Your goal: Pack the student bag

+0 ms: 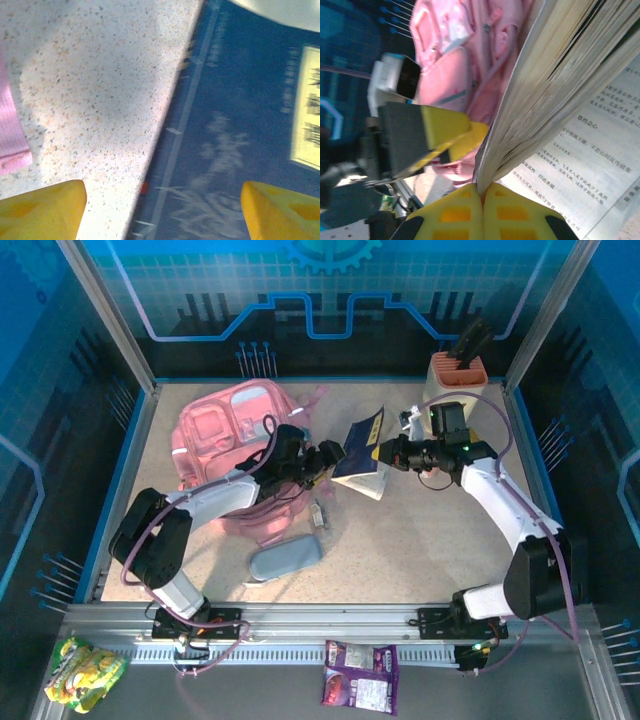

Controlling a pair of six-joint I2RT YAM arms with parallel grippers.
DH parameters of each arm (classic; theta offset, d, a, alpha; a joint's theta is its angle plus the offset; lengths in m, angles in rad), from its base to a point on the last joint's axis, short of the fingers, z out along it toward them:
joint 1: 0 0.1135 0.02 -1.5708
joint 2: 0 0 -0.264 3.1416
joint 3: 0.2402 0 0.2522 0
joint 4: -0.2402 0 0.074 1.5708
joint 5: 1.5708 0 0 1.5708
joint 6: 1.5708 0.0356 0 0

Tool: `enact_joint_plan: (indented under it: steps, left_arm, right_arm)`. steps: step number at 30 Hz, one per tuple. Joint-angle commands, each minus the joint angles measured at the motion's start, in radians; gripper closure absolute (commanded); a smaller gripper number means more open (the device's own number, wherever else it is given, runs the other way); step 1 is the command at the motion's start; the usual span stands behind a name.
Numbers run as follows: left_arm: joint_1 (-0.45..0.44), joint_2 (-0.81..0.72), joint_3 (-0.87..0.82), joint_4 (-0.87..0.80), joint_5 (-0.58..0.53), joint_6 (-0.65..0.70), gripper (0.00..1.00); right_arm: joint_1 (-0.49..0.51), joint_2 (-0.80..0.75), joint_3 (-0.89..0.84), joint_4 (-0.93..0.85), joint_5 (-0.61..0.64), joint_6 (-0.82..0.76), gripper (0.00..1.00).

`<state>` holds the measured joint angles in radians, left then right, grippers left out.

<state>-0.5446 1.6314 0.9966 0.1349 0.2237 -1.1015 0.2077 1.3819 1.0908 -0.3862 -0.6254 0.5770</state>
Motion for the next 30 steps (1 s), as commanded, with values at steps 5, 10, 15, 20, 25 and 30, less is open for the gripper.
enact_joint_plan:
  steps: [5,10,15,20,25,30]
  left_arm:
    - [0.014,-0.025,-0.021,0.143,0.094,-0.059,0.20]
    - [0.012,-0.041,-0.027,0.229,0.118,-0.065,0.36]
    - [0.011,-0.067,-0.017,0.213,0.114,-0.044,0.58]
    - [0.007,-0.083,0.005,0.177,0.113,-0.023,0.83]
    - [0.006,-0.124,0.030,0.144,0.085,-0.009,1.00]
    - [-0.008,-0.151,0.076,0.144,0.066,-0.003,1.00]
  right_arm:
    - [-0.017,-0.058,-0.060,0.194,-0.165,0.142,1.00]
    - [-0.027,-0.029,-0.094,0.195,-0.169,0.125,1.00]
    - [-0.044,-0.012,-0.116,0.195,-0.170,0.109,1.00]
    - [-0.056,0.007,-0.121,0.205,-0.182,0.107,1.00]
    - [-0.077,-0.006,-0.144,0.181,-0.187,0.098,0.65]
    - [-0.100,-0.054,-0.201,0.157,-0.179,0.121,0.27]
